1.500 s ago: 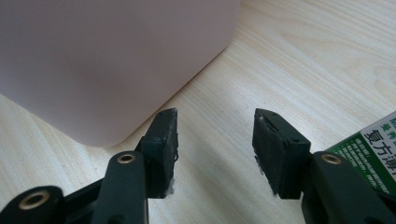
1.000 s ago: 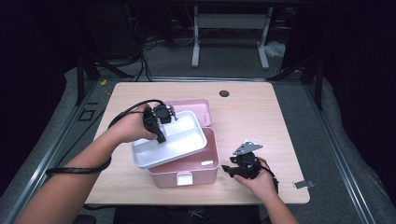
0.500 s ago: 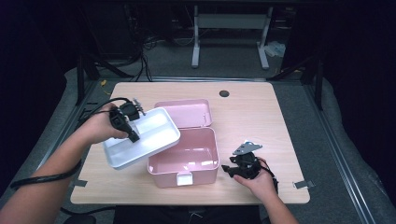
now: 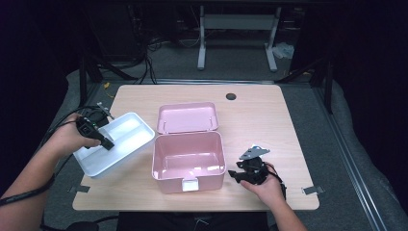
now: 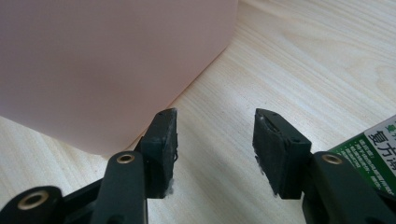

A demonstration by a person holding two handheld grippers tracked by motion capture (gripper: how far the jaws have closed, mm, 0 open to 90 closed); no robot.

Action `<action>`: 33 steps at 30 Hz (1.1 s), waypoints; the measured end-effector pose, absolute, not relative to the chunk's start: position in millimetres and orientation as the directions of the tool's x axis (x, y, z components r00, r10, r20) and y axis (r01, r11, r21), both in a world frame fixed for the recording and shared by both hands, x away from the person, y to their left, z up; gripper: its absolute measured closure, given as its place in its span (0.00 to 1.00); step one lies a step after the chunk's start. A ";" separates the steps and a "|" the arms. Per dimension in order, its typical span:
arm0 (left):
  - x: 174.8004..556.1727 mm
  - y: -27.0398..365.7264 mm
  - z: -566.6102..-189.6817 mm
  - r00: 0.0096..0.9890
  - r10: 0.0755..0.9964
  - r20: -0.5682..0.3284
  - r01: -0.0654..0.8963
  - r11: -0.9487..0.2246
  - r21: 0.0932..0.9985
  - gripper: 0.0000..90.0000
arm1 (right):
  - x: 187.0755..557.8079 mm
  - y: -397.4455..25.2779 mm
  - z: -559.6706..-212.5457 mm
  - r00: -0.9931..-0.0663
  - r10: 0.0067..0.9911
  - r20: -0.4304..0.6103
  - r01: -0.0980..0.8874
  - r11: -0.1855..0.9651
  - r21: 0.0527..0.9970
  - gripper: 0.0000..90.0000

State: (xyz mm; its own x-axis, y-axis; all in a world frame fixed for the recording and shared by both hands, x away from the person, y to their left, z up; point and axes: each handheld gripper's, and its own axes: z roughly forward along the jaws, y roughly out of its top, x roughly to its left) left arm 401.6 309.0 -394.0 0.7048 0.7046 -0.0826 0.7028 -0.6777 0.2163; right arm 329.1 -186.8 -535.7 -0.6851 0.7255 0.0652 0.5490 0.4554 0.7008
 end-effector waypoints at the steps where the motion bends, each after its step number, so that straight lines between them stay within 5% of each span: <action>1: 401.7 311.4 -396.5 0.694 0.716 -0.076 0.713 -0.669 0.210 0.99 | 328.9 -186.4 -535.3 -0.683 0.728 0.058 0.549 0.459 0.698 0.55; 24: 400.2 303.1 -505.4 0.639 0.762 -0.108 0.767 -0.618 0.171 0.99 | 329.3 -186.7 -536.1 -0.681 0.729 0.065 0.554 0.457 0.696 0.55; 33: 379.7 303.7 -524.0 0.620 0.784 -0.034 0.772 -0.602 0.204 0.80 | 329.5 -187.0 -535.5 -0.680 0.731 0.061 0.553 0.456 0.697 0.54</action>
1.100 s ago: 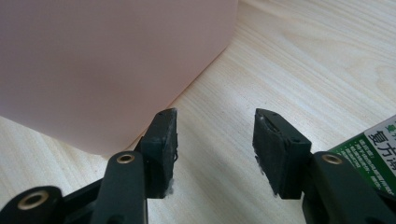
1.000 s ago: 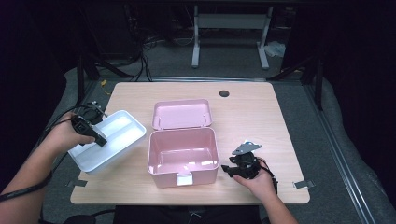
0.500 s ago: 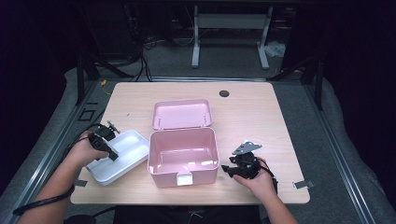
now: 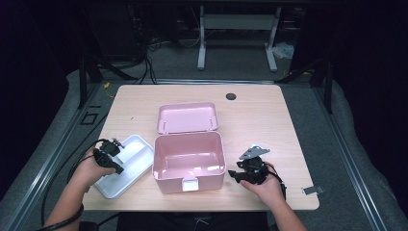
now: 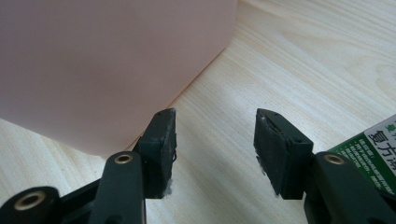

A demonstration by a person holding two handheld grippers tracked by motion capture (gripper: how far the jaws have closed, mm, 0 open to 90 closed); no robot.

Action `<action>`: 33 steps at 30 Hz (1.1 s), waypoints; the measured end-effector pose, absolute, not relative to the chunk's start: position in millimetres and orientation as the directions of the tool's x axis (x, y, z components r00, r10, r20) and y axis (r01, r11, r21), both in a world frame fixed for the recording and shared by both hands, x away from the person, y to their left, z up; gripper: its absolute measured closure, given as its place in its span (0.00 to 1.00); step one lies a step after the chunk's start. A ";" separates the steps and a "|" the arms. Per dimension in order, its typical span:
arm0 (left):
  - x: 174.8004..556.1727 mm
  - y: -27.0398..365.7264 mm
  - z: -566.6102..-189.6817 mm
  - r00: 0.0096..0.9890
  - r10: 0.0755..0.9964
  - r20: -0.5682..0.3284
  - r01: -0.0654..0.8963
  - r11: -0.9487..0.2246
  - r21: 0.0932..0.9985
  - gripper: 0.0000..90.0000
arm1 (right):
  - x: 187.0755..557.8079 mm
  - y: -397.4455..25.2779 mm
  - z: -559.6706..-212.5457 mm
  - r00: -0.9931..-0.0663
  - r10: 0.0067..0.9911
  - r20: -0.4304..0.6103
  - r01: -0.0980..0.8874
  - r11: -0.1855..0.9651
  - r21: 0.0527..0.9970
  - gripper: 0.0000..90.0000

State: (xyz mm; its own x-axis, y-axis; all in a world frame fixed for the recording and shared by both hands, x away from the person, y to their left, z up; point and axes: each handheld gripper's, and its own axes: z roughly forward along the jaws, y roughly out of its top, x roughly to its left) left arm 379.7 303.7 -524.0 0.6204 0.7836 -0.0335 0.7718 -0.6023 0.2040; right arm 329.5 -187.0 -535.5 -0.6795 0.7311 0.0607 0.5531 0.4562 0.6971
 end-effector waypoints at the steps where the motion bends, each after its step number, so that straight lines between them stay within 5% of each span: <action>1: 378.9 304.4 -526.5 0.617 0.786 -0.039 0.775 -0.599 0.200 0.79 | 329.3 -186.9 -535.3 -0.677 0.733 0.063 0.554 0.453 0.698 0.54; 33: 373.8 298.5 -527.0 0.599 0.801 0.002 0.787 -0.589 0.185 0.74 | 341.7 -196.4 -497.4 -0.684 0.729 0.043 0.572 0.498 0.652 0.49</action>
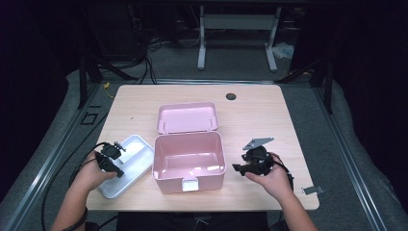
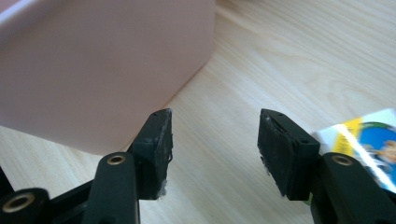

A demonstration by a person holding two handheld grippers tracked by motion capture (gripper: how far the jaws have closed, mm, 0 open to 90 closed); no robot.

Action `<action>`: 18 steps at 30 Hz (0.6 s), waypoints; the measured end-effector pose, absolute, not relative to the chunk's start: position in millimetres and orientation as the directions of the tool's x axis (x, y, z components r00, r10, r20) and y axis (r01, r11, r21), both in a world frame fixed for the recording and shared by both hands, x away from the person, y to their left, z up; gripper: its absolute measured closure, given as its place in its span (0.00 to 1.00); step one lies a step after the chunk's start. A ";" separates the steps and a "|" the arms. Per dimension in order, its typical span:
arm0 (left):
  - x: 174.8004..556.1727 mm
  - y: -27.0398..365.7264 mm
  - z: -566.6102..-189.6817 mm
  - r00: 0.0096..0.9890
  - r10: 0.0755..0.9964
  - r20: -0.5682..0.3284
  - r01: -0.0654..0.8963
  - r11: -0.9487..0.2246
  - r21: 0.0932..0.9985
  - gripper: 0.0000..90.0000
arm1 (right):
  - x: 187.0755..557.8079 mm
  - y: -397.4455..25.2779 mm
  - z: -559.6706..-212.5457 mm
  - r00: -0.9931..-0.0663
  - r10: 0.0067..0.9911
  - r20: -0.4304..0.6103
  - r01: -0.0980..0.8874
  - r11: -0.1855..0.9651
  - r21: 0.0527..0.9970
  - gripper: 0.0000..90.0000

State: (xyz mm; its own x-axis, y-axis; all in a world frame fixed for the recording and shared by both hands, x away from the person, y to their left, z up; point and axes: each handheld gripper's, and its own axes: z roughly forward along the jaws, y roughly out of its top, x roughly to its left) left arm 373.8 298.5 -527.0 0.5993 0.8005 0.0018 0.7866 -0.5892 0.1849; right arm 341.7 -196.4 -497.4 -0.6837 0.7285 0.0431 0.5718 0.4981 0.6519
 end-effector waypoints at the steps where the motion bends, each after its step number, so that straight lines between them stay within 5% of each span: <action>1: 373.5 298.4 -527.0 0.597 0.802 0.002 0.788 -0.587 0.185 0.74 | 343.4 -198.3 -494.8 -0.680 0.732 0.038 0.577 0.503 0.643 0.49; 18: 375.5 298.5 -527.0 0.600 0.800 -0.003 0.787 -0.590 0.178 0.74 | 392.7 -217.0 -460.3 -0.704 0.706 -0.077 0.591 0.643 0.488 0.45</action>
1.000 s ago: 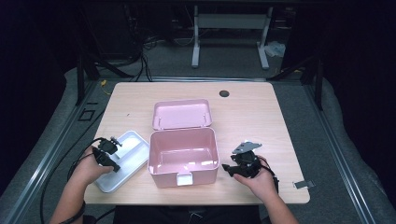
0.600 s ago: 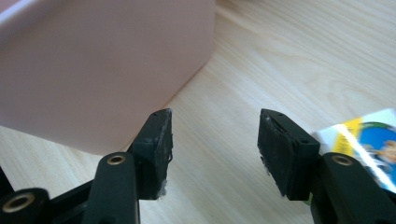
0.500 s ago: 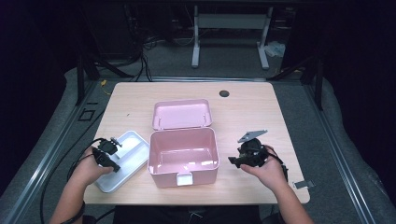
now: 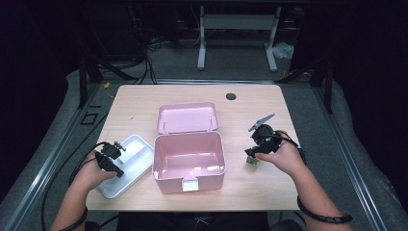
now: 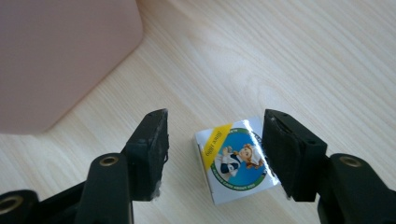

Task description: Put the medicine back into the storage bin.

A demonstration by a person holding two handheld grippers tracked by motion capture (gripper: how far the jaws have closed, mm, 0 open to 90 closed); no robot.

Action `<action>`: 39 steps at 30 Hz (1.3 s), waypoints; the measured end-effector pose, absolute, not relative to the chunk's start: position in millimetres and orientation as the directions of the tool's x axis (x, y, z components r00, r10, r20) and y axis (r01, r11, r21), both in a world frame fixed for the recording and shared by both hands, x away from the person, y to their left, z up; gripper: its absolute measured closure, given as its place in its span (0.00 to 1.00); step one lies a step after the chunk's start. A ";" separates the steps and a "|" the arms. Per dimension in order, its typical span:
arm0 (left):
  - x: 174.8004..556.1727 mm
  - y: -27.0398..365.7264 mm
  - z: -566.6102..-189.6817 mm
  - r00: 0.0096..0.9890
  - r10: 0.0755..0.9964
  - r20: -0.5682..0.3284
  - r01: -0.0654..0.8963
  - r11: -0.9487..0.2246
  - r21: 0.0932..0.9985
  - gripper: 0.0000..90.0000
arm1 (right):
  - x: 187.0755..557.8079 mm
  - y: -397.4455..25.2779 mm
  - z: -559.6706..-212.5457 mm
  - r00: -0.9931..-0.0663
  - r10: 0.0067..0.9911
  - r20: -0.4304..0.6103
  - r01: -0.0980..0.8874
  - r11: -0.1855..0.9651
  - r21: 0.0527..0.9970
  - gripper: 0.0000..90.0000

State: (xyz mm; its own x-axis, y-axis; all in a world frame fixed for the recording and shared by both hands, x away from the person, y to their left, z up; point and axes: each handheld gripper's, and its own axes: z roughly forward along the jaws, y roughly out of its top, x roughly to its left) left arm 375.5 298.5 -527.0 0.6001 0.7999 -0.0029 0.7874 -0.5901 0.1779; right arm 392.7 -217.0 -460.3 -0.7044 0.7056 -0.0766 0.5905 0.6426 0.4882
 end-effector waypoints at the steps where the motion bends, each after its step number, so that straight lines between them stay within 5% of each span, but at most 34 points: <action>1: 375.5 298.5 -527.0 0.600 0.800 -0.003 0.787 -0.590 0.178 0.74 | 394.6 -216.4 -460.6 -0.707 0.702 -0.085 0.593 0.654 0.469 0.45; 20: 374.3 299.3 -527.0 0.596 0.803 -0.003 0.790 -0.585 0.185 0.74 | 419.8 -212.9 -467.5 -0.815 0.573 -0.086 0.551 0.813 0.191 0.43; 39: 374.0 299.8 -527.2 0.595 0.803 -0.006 0.789 -0.584 0.191 0.74 | 432.1 -210.8 -474.4 -0.834 0.549 -0.060 0.540 0.833 0.119 0.51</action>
State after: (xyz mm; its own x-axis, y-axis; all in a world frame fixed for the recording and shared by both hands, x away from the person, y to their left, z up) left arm 374.0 299.8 -527.2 0.5954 0.8034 -0.0058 0.7894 -0.5836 0.1905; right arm 432.1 -210.8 -474.4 -0.8337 0.5490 -0.0604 0.5400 0.8332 0.1193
